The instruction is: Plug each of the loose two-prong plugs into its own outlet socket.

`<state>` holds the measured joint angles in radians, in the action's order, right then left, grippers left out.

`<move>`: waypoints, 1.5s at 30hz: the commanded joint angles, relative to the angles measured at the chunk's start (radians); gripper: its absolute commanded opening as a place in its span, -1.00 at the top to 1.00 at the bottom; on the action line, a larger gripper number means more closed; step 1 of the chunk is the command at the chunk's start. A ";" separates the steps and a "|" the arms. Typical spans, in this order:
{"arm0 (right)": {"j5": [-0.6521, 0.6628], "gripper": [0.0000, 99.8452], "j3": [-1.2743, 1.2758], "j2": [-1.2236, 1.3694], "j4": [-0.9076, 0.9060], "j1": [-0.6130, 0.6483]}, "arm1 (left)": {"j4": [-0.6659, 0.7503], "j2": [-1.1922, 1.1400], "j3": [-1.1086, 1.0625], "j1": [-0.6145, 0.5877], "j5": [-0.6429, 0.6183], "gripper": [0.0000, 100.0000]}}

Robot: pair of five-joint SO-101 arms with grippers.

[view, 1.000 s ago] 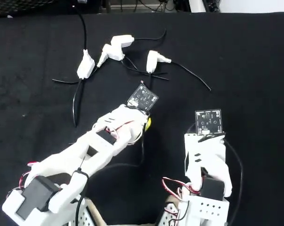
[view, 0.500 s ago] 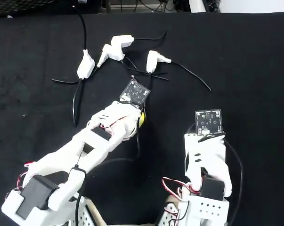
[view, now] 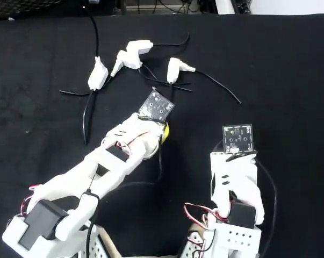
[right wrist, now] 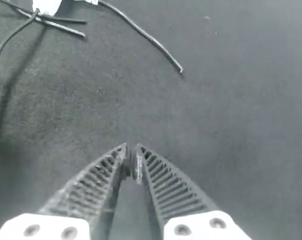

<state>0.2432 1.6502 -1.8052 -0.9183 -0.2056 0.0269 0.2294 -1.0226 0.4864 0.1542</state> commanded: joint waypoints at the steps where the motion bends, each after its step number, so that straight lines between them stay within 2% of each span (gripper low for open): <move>1: 0.003 0.97 -0.004 -0.035 0.020 0.015 | 0.023 0.005 0.024 0.012 0.000 0.94; 25: 0.003 0.97 -0.004 -0.035 0.018 0.015 | 0.029 0.003 -0.021 0.033 -0.008 0.94; 30: 0.003 0.97 -0.004 -0.035 0.018 0.015 | 0.037 -0.071 -0.013 0.024 -0.008 0.94; 34: 0.003 0.97 -0.004 -0.035 0.018 0.015 | 0.184 -0.147 -0.042 0.022 -0.006 0.94; 39: 0.003 0.97 0.001 -0.035 0.021 0.015 | 0.350 -0.129 -0.147 0.024 0.000 0.94; 45: 0.003 0.97 0.002 -0.035 0.025 0.015 | 0.368 -0.060 -0.216 0.021 0.002 0.94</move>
<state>0.2432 1.6502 -1.8052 -0.9137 -0.2056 0.3798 0.1158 -1.2022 0.5048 0.1573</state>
